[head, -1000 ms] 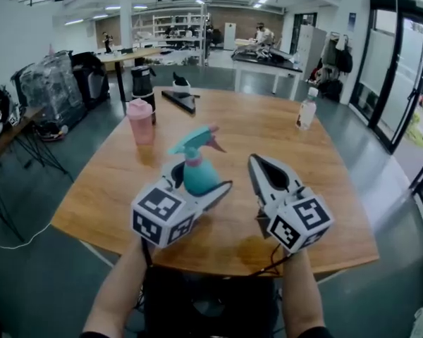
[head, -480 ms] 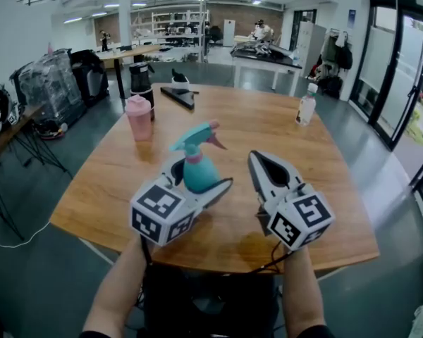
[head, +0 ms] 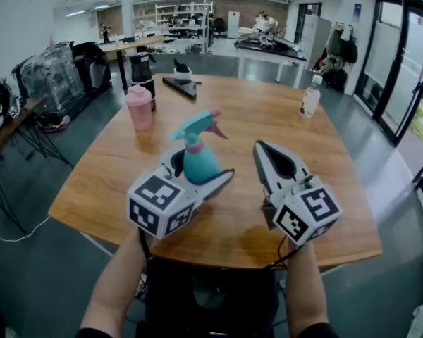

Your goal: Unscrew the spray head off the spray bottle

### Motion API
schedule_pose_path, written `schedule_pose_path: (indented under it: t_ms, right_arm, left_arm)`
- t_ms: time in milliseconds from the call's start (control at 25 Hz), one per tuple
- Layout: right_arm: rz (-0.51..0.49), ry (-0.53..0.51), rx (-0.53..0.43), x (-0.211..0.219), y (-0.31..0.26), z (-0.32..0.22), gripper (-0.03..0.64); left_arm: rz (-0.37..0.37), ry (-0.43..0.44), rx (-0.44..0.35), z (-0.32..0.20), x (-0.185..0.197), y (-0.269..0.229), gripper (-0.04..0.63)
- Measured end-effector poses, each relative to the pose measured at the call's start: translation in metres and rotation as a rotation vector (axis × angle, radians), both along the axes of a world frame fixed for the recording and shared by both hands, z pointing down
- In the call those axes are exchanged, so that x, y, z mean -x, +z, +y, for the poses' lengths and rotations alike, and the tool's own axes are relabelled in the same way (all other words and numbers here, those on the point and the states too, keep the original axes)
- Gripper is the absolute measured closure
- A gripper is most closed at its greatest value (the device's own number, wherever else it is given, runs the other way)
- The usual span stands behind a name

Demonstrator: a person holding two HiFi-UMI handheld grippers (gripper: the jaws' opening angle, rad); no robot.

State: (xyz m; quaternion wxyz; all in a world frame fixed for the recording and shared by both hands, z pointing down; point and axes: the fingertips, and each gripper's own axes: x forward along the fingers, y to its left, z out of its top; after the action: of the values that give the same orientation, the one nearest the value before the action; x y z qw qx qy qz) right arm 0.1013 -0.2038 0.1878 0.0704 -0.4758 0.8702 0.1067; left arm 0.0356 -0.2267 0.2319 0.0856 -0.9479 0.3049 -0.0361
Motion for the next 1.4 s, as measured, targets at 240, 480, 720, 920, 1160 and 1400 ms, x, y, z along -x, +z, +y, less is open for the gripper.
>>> schedule_pose_path:
  t_ms: [240,480,720,920,1160,1400]
  right_arm:
    - [0.01,0.031,0.025,-0.002,0.005,-0.01,0.606]
    - [0.023,0.022,0.028,-0.001,0.005,-0.018,0.606]
    - [0.035,0.015,0.024,-0.001,0.001,-0.021,0.606]
    - [0.023,-0.05,0.012,0.005,-0.006,-0.012,0.606]
    - [0.028,-0.114,0.0,0.017,-0.007,-0.011,0.606]
    - [-0.036,-0.248,0.028,0.044,-0.02,-0.003,0.603]
  left_arm:
    - [-0.02,0.007,-0.007,-0.01,-0.004,-0.001,0.192]
    - [-0.031,0.027,-0.019,-0.02,-0.013,-0.001,0.192]
    - [-0.018,0.056,0.008,-0.026,-0.019,-0.003,0.192]
    - [-0.027,0.056,0.019,-0.026,-0.017,0.0,0.192]
    - [-0.035,0.036,0.006,-0.034,-0.021,-0.001,0.192]
    - [-0.046,-0.033,-0.016,-0.049,-0.021,-0.008,0.195]
